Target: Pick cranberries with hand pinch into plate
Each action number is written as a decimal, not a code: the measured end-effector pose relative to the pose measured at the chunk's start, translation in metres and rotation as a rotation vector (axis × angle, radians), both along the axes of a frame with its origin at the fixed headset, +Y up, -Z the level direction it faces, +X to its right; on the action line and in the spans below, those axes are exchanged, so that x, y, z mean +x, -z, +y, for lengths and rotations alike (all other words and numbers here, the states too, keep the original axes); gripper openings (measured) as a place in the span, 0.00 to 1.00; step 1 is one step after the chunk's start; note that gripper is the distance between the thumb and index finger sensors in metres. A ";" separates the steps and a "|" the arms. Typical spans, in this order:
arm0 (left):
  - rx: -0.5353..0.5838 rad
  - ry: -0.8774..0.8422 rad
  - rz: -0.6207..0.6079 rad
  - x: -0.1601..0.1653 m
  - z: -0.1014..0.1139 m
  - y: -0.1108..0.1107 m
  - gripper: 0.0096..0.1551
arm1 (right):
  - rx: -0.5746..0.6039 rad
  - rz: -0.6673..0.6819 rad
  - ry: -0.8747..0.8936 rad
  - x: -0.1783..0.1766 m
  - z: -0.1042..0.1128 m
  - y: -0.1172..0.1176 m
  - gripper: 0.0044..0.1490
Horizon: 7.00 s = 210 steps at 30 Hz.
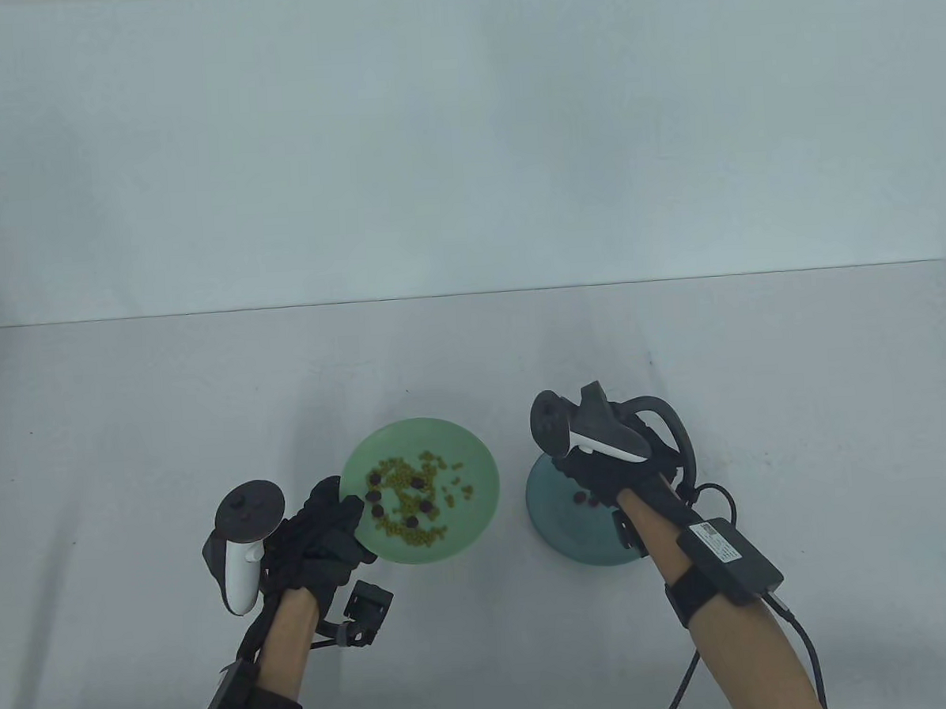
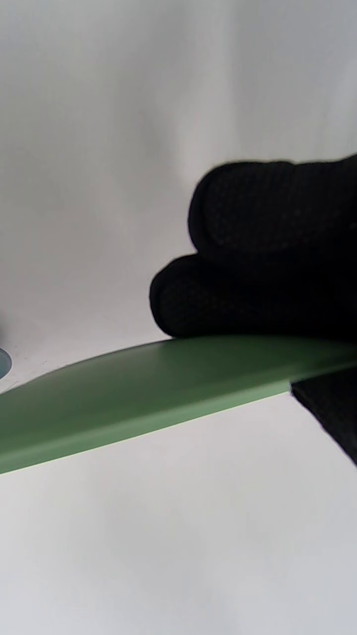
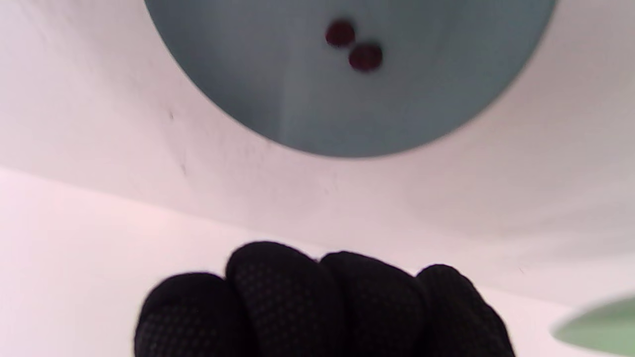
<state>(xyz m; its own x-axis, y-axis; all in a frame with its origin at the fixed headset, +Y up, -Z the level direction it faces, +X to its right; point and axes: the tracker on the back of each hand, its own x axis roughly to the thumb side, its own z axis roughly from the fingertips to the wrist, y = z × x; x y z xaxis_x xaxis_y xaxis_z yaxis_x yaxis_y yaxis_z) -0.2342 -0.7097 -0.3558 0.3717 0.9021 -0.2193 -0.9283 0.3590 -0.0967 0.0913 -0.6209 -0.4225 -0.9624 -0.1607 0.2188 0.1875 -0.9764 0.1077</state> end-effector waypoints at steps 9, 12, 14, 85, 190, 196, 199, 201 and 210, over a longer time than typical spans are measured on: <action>0.005 -0.003 -0.003 0.000 0.000 0.000 0.33 | 0.082 0.156 -0.013 -0.054 0.033 -0.018 0.32; 0.008 -0.005 0.000 0.000 0.000 0.000 0.33 | 0.091 0.209 0.004 -0.072 0.033 -0.024 0.31; 0.007 -0.003 -0.001 0.000 0.000 0.000 0.33 | 0.093 0.246 0.009 -0.085 0.031 -0.027 0.31; 0.010 0.003 0.007 -0.003 0.001 0.000 0.33 | 0.135 0.236 0.046 -0.057 0.035 -0.033 0.29; 0.020 -0.008 0.003 -0.003 0.002 -0.001 0.33 | -0.054 0.489 -0.053 -0.144 -0.006 -0.066 0.27; 0.020 -0.012 0.003 -0.003 0.002 -0.001 0.33 | -0.017 0.440 -0.010 -0.135 0.004 -0.059 0.28; 0.019 -0.010 0.001 -0.003 0.002 -0.001 0.33 | 0.017 0.428 -0.018 -0.135 0.006 -0.058 0.28; 0.019 -0.010 -0.001 -0.003 0.002 -0.001 0.33 | 0.023 0.427 -0.014 -0.136 0.005 -0.058 0.28; 0.020 -0.013 0.001 -0.003 0.002 -0.001 0.33 | 0.020 0.428 -0.037 -0.140 -0.004 -0.055 0.27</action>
<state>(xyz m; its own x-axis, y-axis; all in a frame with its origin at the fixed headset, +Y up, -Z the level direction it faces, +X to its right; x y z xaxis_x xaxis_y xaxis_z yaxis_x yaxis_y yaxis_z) -0.2372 -0.7077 -0.3545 0.3596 0.9112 -0.2010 -0.9330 0.3487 -0.0887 -0.0491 -0.6253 -0.3679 -0.7793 -0.2019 0.5933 0.2463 -0.9692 -0.0064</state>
